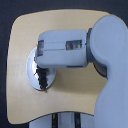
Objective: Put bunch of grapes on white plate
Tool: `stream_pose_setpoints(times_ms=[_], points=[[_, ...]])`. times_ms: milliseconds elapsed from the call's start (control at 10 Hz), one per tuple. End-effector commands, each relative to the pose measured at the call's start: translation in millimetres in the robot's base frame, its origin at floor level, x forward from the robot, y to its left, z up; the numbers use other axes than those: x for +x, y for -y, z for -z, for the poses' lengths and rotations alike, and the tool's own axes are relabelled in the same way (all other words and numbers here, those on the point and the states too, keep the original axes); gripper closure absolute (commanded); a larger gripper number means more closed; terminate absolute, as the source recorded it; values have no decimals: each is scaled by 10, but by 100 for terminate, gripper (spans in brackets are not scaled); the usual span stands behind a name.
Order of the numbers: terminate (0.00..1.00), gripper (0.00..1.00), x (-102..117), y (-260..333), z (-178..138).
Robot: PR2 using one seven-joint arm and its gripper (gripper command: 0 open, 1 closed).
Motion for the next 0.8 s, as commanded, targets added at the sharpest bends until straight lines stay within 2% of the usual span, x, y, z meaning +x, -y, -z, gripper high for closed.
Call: stream_pose_setpoints(times_ms=[0,400,700], points=[[0,0,153,-204,-450],[0,0,167,-528,-1254],[0,0,245,-536,-1667]])
